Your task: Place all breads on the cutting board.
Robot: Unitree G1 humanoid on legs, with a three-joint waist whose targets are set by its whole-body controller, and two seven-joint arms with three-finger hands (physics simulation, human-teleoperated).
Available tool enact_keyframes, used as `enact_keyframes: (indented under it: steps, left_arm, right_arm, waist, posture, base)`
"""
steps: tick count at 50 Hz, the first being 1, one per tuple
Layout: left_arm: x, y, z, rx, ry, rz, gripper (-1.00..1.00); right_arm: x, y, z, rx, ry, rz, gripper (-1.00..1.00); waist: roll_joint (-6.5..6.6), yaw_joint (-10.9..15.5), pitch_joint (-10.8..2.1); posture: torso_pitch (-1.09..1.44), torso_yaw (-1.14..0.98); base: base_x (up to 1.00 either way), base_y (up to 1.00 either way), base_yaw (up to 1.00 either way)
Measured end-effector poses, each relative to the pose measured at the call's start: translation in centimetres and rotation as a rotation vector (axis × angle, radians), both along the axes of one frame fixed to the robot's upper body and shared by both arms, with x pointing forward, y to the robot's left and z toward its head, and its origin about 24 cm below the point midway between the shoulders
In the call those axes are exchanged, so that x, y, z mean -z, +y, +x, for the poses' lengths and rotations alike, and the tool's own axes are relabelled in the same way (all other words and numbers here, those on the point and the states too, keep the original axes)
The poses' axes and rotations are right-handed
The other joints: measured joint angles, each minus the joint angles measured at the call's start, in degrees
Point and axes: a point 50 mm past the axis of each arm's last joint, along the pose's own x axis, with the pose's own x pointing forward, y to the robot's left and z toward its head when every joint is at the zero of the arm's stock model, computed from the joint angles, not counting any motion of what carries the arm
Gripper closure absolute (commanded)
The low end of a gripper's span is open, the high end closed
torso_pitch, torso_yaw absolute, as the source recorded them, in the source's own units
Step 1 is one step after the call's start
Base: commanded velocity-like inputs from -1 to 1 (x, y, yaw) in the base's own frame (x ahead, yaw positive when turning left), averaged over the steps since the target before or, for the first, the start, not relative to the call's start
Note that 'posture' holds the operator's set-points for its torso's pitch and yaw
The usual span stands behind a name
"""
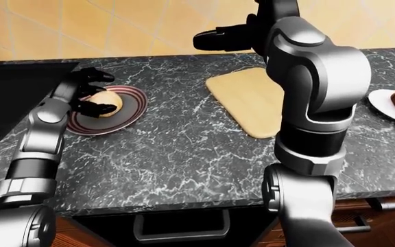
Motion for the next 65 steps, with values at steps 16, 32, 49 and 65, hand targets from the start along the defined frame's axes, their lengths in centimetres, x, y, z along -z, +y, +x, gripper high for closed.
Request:
enact_keyframes:
  steps: [16, 32, 49, 65]
  left_arm:
    - [-0.1, -0.1, 0.0, -0.005, -0.014, -0.003, 0.35]
    - [-2.3, -0.1, 0.6, 0.014, 0.053, -0.051, 0.68]
    - [-7.1, -0.5, 0.6, 0.042, 0.024, -0.110, 1.00]
    - [-10.2, -1.3, 0.9, 0.070, -0.015, -0.168, 1.00]
  right_arm:
    - [0.3, 0.0, 0.1, 0.002, 0.001, 0.008, -1.00]
    - [-0.4, 0.1, 0.2, 0.001, -0.001, 0.006, -1.00]
    - [0.2, -0.3, 0.5, 0.030, 0.030, -0.013, -1.00]
    - [0.6, -0.6, 0.5, 0.039, 0.074, 0.000, -1.00]
  waist:
    - [0.00, -0.1, 0.01]
    - [-0.50, -0.1, 1.07]
    - [-0.85, 0.0, 1.29]
    - [-0.07, 0.2, 2.91]
  posture:
    - [0.00, 0.00]
    - [0.00, 0.00]
    - [0.00, 0.00]
    - [0.00, 0.00]
  base:
    - [0.00, 0.00, 0.00]
    - [0.00, 0.00, 0.00]
    - [0.00, 0.00, 0.00]
    - [0.00, -0.35, 0.00]
